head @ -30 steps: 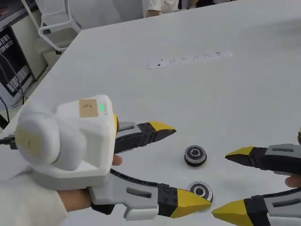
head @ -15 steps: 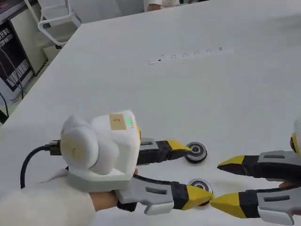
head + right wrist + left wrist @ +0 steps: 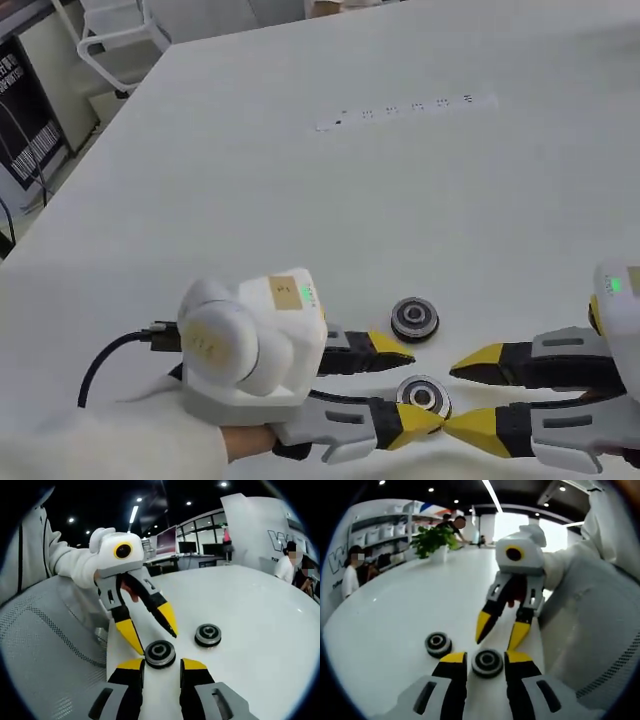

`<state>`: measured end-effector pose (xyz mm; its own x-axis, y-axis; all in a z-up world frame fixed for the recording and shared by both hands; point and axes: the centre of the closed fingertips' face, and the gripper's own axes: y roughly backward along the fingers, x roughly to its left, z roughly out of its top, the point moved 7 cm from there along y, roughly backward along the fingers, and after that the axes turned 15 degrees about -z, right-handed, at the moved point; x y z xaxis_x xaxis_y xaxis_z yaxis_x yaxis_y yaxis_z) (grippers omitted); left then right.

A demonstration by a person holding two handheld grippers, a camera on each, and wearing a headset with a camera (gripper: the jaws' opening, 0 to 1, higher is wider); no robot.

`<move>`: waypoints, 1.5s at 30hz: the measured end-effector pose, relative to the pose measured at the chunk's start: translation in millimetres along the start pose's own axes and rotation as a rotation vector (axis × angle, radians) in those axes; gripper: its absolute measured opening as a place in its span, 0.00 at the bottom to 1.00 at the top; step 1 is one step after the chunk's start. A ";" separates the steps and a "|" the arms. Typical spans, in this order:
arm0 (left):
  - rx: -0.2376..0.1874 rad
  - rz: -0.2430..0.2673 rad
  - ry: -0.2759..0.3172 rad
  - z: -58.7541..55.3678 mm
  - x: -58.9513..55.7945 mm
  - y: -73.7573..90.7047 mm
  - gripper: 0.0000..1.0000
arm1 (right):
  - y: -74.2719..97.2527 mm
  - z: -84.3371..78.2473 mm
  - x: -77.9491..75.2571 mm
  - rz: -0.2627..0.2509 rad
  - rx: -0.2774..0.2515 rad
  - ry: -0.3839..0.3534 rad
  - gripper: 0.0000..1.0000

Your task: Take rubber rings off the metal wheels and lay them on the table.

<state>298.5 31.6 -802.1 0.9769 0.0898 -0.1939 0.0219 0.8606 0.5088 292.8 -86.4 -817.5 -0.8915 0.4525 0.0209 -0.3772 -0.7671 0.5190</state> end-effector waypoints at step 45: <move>0.005 0.002 -0.047 -7.3 1.0 -5.4 0.14 | -5.7 -7.1 -2.3 -0.010 0.060 0.098 0.04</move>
<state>297.8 30.7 -811.1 0.9859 0.0680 -0.1530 0.0206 0.8578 0.5136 295.2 -86.3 -826.5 -0.9092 0.4111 -0.0662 -0.3729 -0.7330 0.5689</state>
